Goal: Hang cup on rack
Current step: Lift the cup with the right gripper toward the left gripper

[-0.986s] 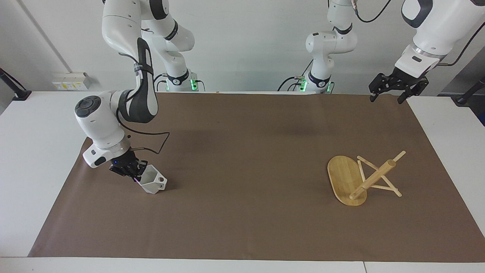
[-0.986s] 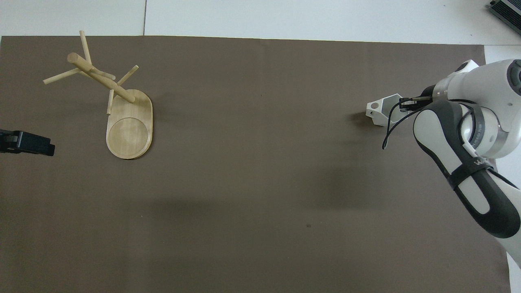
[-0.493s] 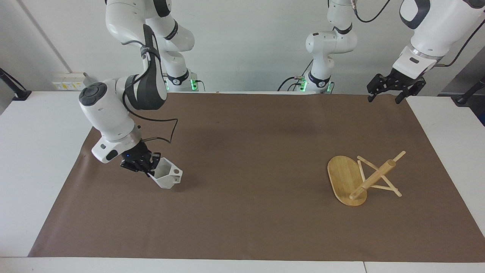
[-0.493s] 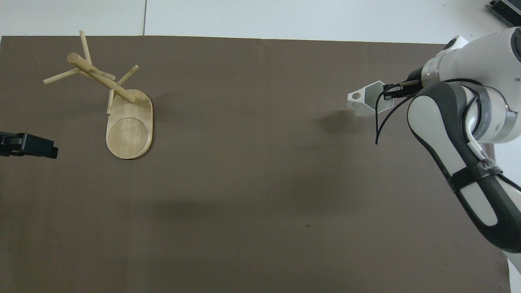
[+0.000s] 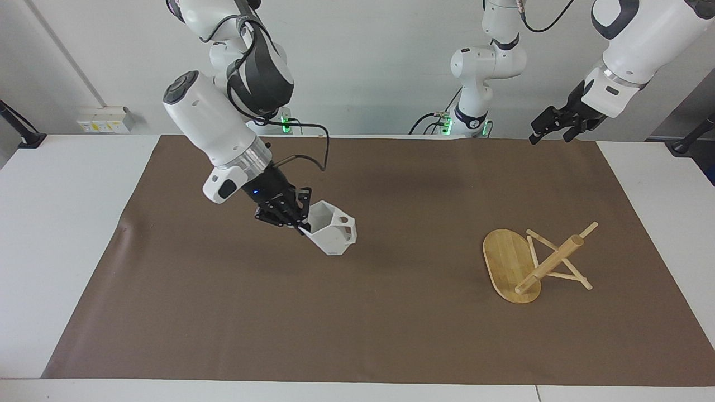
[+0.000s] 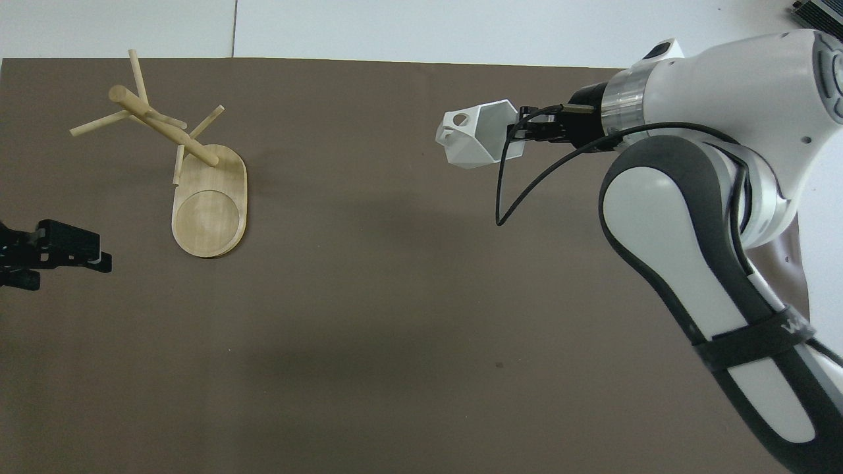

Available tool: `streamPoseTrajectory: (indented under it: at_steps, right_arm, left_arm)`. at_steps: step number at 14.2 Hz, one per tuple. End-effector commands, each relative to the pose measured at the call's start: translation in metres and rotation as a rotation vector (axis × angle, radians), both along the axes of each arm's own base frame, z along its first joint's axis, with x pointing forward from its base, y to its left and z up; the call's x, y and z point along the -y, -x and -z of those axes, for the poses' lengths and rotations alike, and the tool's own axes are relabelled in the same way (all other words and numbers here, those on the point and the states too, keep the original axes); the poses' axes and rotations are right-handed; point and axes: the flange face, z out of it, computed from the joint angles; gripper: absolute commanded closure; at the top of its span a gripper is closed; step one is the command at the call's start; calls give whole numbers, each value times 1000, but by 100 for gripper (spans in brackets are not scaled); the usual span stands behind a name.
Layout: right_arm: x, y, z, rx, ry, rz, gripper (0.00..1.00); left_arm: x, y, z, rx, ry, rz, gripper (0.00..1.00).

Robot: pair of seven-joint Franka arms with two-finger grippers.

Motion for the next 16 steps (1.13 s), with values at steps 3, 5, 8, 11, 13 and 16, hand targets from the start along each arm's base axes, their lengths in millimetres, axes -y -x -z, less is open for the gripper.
streamPoseTrajectory:
  at_steps: [3,5,8,11,13,16]
  right_arm:
    - [-104,43,-33,-53,-228,24,100]
    - [-138,63,-51,-72,-346,20,100]
    - [-174,89,-72,-94,-451,36,100]
    - [-195,105,-79,-94,-504,26,100]
    - [-200,110,-78,-100,-504,15,100]
    - [-206,116,-73,-96,-487,-9,100]
  left_arm:
    - [-13,17,2,-78,94,-343,0]
    - [-6,26,11,-162,135,-556,0]
    - [5,31,25,-243,259,-883,0]
    - [-1,22,19,-322,372,-1128,0]
    - [-14,15,15,-346,448,-1257,0]
    - [-27,7,19,-405,549,-1379,0]
